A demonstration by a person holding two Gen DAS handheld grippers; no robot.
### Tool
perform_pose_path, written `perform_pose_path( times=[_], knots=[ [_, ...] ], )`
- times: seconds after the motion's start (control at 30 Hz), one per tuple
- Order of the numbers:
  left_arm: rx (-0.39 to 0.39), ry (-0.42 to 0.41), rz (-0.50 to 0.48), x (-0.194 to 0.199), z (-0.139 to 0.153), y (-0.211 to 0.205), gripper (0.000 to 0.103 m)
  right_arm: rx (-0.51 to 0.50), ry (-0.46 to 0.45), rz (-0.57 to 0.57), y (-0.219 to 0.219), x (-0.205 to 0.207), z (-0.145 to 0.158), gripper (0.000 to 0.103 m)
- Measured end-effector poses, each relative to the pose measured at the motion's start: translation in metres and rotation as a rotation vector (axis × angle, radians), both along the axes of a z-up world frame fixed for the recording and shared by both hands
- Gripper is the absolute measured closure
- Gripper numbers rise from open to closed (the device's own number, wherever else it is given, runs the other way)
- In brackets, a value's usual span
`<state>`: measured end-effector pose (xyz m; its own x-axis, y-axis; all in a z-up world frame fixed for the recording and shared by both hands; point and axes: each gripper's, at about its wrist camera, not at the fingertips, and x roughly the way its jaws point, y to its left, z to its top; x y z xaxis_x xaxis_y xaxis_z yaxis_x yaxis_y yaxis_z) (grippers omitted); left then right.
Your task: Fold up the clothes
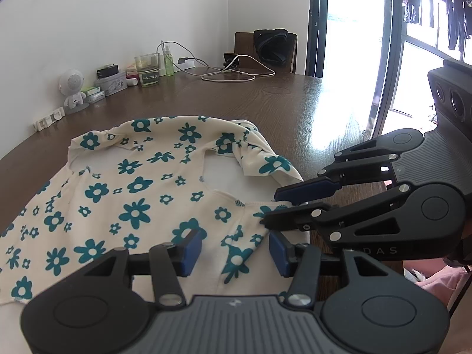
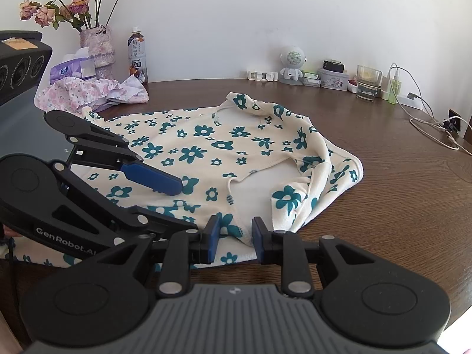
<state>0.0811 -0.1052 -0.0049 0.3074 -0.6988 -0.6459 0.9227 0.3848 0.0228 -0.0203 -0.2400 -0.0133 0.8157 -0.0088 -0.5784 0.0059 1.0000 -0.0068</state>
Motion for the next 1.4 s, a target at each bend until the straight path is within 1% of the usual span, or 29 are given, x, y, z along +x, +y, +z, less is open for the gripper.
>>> perform_pose_path(
  times=[1.4],
  knots=[
    [-0.004, -0.005, -0.001, -0.0012, -0.0005, -0.0005, 0.051, 0.004, -0.008, 0.006, -0.0013, -0.0014, -0.0009, 0.079]
  ],
)
